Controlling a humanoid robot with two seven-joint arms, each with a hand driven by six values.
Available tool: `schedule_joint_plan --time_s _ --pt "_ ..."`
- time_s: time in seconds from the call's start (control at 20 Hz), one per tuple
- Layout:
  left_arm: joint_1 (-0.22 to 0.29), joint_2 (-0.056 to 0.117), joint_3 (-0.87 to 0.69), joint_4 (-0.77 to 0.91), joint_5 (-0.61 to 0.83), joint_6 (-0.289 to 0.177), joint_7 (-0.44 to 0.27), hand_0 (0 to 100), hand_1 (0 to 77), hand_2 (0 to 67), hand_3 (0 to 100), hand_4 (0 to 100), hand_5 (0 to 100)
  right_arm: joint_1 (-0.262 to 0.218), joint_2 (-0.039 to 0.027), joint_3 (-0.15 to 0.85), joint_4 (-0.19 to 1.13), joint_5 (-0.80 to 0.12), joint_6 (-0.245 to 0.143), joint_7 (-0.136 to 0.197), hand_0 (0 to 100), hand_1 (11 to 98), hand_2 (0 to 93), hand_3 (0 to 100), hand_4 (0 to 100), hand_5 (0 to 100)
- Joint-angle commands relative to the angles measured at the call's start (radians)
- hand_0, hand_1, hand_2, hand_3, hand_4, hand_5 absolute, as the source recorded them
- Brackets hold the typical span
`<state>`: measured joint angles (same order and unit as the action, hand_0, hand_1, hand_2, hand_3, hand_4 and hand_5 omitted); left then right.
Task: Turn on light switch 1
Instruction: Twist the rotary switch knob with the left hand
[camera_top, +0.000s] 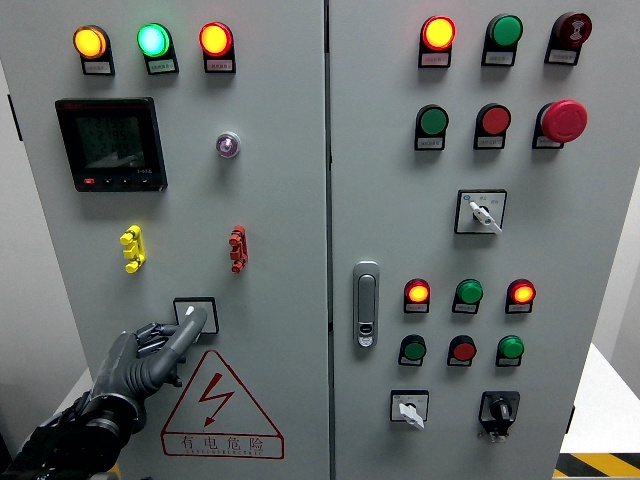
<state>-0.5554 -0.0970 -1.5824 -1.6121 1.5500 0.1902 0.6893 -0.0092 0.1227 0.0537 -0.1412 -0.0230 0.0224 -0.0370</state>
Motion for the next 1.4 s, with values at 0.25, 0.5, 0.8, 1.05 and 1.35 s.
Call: schedule_joint_plan --time_s 0.25,0.5,0.8,1.05,1.35 --pt "-0.008 0.0 -0.001 0.003 0.001 0.0 0.009 0 51.6 49.1 89 100 78 0.0 0.0 0.0 0.0 0.0 0.001 0.0 0 20.2 0.0 20 19 10" --pt "-0.009 0.0 0.001 0.003 0.001 0.0 0.013 0 50.4 49.2 89 100 78 0.0 0.0 0.0 0.0 0.0 -0.001 0.0 0 20.2 0.0 20 19 10" --pt "-0.009 0.002 0.001 0.004 0.001 -0.002 0.025 0 49.5 49.5 89 100 79 0.0 0.0 0.0 0.0 0.0 -0.001 0.0 0 20.2 0.0 20 19 10" --pt "-0.015 0.002 0.001 0.004 0.001 -0.002 0.032 0 48.8 49.9 89 100 79 0.0 0.0015 0.0 0.0 0.0 -0.001 0.0 0 19.9 0.0 20 19 10" --pt "-0.023 0.003 0.002 0.004 0.001 -0.002 0.033 5 47.9 50.1 90 100 80 0.0 0.0 0.0 0.0 0.0 -0.001 0.0 0 20.1 0.0 20 19 10"
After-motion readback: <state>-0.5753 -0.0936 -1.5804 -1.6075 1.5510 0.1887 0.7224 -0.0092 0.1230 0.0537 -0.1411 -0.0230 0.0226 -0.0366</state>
